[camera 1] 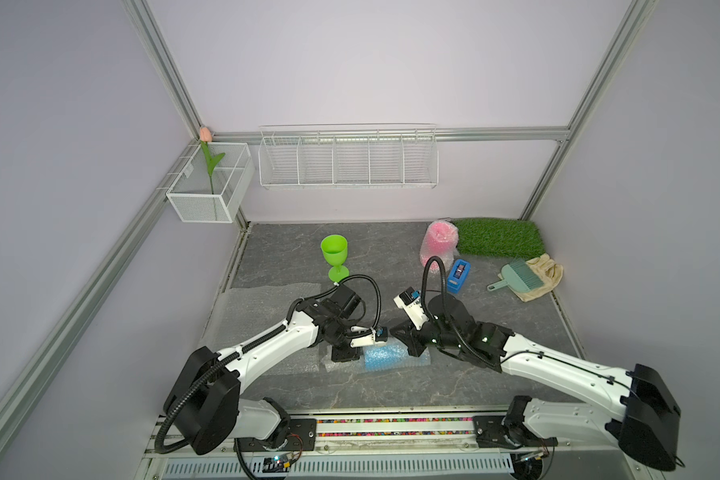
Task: Wrap wine glasses in bubble wrap
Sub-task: Stick the tape on the bubble wrap.
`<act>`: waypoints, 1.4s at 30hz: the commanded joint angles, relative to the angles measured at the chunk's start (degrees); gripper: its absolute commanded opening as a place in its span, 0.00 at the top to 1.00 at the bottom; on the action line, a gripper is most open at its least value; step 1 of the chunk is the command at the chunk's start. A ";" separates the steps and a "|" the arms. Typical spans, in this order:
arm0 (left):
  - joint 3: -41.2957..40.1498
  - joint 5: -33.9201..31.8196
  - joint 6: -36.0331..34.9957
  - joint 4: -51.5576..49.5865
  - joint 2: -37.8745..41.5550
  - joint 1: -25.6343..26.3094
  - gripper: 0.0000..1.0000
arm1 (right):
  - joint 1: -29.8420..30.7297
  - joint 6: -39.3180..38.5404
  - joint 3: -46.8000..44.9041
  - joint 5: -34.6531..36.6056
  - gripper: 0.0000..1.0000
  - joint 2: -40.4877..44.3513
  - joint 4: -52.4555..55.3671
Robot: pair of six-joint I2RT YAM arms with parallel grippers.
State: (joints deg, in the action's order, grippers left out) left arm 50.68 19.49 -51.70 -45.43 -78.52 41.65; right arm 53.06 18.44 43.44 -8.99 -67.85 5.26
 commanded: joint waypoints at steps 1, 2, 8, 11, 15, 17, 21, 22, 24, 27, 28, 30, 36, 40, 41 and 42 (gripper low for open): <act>-0.20 1.08 -0.94 -0.45 0.09 0.45 0.96 | -0.33 -3.38 0.81 -0.10 0.93 -0.01 -1.85; -0.23 1.08 -0.90 -0.45 -0.01 0.45 0.96 | -0.26 -3.58 0.70 -0.78 0.93 0.45 -1.82; -0.31 0.75 -0.96 -0.45 -0.13 0.45 0.96 | 0.05 -3.04 -2.63 -4.34 0.93 7.21 -1.48; -0.31 0.74 -0.93 -0.52 -0.14 0.45 0.96 | 0.82 -3.75 -5.83 -6.39 0.93 12.14 -2.39; -0.31 0.64 -0.95 -0.54 -0.04 0.45 0.96 | 1.98 -5.42 -10.14 -8.71 0.93 18.78 -4.08; -0.31 0.69 -0.90 -0.54 0.01 0.45 0.96 | 2.35 -7.17 -11.94 -10.85 0.93 21.24 -4.45; -0.23 0.71 -0.94 -0.63 -0.14 0.45 0.96 | 2.49 -11.65 -13.96 -13.25 0.92 22.26 -3.94; -0.23 0.68 -0.89 -0.63 -0.19 0.45 0.96 | 2.50 -12.65 -14.33 -13.27 0.92 21.76 -4.13; -0.22 0.70 -0.94 -0.63 -0.23 0.45 0.97 | 2.51 -13.69 -14.67 -12.28 0.93 20.50 -5.60; -0.22 0.66 -0.94 -0.63 -0.21 0.45 0.97 | 2.18 -14.66 -14.67 -10.34 0.93 17.55 -9.41; -0.23 0.69 -0.94 -0.63 -0.15 0.45 0.97 | 1.80 -14.81 -14.49 -9.82 0.93 16.37 -10.72; -0.23 0.88 -0.93 -0.63 -0.14 0.45 0.97 | 0.71 -15.01 -13.80 -10.27 0.93 14.14 -12.61; -0.23 1.33 -1.03 -0.54 -0.41 0.45 0.97 | -1.45 -14.61 -9.90 -18.62 0.93 11.62 -12.83; -0.03 1.25 -0.98 -0.62 -0.66 0.45 0.97 | -0.83 -12.77 -9.75 -23.31 0.93 15.45 -10.09; -0.07 1.25 -0.96 -0.69 -0.66 0.45 0.97 | -0.37 -12.16 -9.99 -23.50 0.93 16.92 -9.12; 0.03 1.17 -0.96 -0.71 -0.64 0.45 0.97 | 0.13 -11.68 -10.07 -23.57 0.93 18.10 -8.01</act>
State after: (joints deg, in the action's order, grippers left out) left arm 50.68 19.53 -51.72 -45.32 -78.54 41.65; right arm 52.18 5.82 32.53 -28.36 -53.06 -4.60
